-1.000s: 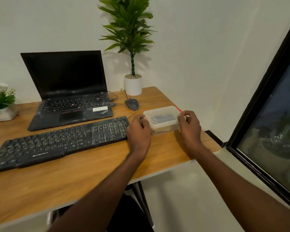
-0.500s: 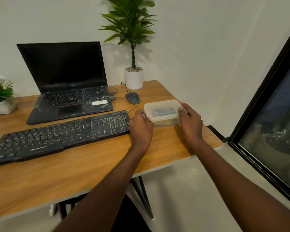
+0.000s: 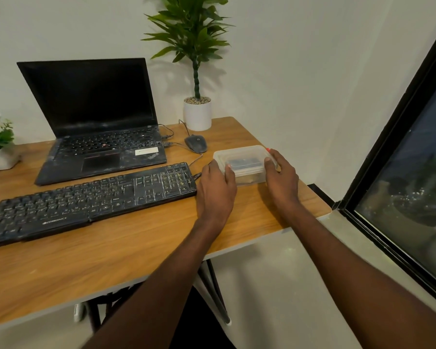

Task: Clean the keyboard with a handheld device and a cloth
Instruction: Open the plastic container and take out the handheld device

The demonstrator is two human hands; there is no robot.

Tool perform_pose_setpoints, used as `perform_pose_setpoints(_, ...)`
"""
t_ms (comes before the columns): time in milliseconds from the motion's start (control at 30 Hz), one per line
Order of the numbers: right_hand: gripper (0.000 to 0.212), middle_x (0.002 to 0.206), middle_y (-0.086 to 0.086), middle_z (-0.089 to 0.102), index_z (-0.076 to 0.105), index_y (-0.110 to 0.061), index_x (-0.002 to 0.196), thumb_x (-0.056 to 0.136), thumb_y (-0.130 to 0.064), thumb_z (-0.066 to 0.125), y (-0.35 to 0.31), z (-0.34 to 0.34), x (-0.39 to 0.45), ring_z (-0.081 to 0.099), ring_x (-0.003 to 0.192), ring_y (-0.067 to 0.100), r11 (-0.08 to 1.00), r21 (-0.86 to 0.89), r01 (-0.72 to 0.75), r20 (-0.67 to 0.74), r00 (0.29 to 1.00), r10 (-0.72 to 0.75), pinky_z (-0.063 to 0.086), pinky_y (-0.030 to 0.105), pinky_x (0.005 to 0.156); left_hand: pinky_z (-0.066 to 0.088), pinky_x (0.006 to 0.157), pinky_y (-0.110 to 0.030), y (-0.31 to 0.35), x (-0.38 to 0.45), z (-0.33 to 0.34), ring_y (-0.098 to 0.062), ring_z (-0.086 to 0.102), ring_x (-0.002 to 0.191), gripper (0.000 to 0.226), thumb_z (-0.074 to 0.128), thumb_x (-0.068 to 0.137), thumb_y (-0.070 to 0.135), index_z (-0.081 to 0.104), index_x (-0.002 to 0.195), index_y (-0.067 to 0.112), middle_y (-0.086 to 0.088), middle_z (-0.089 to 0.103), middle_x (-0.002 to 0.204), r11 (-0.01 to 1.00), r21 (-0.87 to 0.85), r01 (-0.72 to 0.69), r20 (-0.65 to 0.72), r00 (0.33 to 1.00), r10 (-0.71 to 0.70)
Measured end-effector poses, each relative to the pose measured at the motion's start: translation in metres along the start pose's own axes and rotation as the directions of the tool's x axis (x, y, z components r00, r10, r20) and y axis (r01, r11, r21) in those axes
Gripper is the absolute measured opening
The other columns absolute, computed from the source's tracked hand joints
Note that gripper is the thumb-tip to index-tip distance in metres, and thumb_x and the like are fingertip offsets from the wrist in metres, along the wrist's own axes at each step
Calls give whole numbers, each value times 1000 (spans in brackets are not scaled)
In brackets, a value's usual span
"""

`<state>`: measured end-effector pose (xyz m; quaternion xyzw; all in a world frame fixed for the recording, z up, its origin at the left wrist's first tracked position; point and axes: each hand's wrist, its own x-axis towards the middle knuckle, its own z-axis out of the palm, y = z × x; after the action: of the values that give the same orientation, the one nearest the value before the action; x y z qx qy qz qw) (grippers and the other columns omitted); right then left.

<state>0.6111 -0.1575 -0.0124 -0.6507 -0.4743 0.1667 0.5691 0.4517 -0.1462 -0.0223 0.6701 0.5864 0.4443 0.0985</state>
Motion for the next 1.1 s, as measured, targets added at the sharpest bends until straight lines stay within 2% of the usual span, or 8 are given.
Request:
perform_pose_setpoints(167,44,143,0,59,53,-18,146,108,-38,44,-2,1,2,53,129,18,997,-80,-16,8,1000,17,41,32,108,35,75,-34,-3,2,-1,-26,60,98,42,42,113,43,63,125,9,-9,64,109,999,-35,-16,-7,1000,16)
perform_pose_setpoints(367,55,132,8,58,60,-8,134,106,-50,39,0,11,9,58,118,26,966,-244,-89,-1,996,91,47,33,93,49,83,-41,-6,3,-2,-27,60,101,41,44,113,41,63,129,8,-9,64,112,994,-107,23,-5,1000,-23)
perform_pose_setpoints(433,56,136,9,54,58,-9,137,106,-51,38,0,12,9,55,121,26,959,-267,-93,-3,995,96,45,35,97,47,82,-40,-5,3,-4,-26,59,101,42,44,113,42,62,133,10,-9,62,113,992,-115,43,1,999,-43)
perform_pose_setpoints(600,53,126,2,63,66,-21,134,101,-55,42,5,4,9,60,113,18,993,-94,-69,-13,998,68,52,43,102,47,79,-39,-1,1,-5,-29,59,95,44,45,112,44,62,128,7,-11,51,119,993,-89,83,7,997,-83)
perform_pose_setpoints(800,44,134,2,58,60,-23,141,106,-43,45,2,3,4,56,117,14,999,-48,-16,-1,1000,16,51,37,103,49,78,-38,-4,1,-7,-20,55,93,37,49,111,37,63,133,10,-7,54,112,984,-178,20,-52,998,-30)
perform_pose_setpoints(900,45,140,1,48,57,-21,145,104,-38,54,1,0,2,51,125,17,1000,-2,-28,-66,997,27,47,37,109,46,77,-34,-2,0,-11,-20,55,95,32,53,110,26,62,135,8,-7,55,112,975,-223,-10,-103,995,-13)
perform_pose_setpoints(1000,42,134,-2,47,61,-22,141,100,-33,63,-1,-3,-3,51,126,21,999,44,-4,-115,993,9,50,38,106,45,78,-29,-1,-2,-13,-15,54,93,33,56,109,21,60,139,8,-5,54,115,946,-321,-45,-162,987,-8)
perform_pose_setpoints(1100,36,122,-4,59,67,-23,134,98,-24,67,-6,-12,-13,59,111,17,996,79,41,-115,993,-32,55,30,95,58,79,-43,-3,-5,-17,-18,61,95,27,56,108,28,58,130,12,-1,52,122,877,-477,-56,-221,973,-58)
